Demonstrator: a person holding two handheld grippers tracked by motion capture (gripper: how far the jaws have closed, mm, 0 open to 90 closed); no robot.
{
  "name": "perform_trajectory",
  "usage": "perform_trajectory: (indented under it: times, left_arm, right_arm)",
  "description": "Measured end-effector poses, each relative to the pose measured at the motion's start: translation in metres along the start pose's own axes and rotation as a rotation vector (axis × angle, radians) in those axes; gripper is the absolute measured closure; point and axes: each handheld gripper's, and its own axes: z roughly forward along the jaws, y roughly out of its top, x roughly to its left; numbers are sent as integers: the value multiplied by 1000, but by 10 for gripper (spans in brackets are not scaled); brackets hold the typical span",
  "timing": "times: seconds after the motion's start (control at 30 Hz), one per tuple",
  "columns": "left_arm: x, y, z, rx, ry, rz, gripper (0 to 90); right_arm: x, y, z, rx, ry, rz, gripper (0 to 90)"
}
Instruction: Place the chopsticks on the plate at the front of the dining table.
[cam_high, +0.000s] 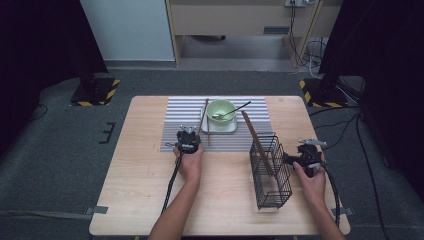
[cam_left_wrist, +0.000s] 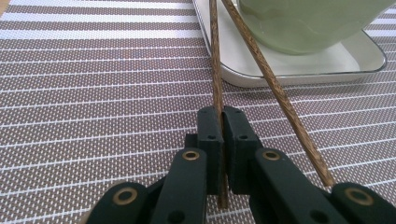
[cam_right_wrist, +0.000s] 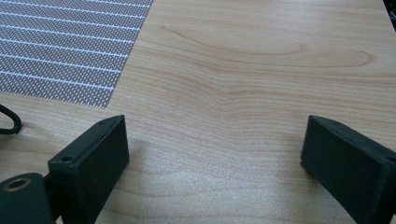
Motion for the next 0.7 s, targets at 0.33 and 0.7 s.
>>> perform_trajectory:
  times: [0.33,0.7]
  left_arm:
    - [-1,1,-4,-20,10,2,860]
    - [5,2,-1,5,31,-19,860]
  right_arm:
    - [0,0,0,0,0,0,77]
    - [0,0,0,0,1,-3,77]
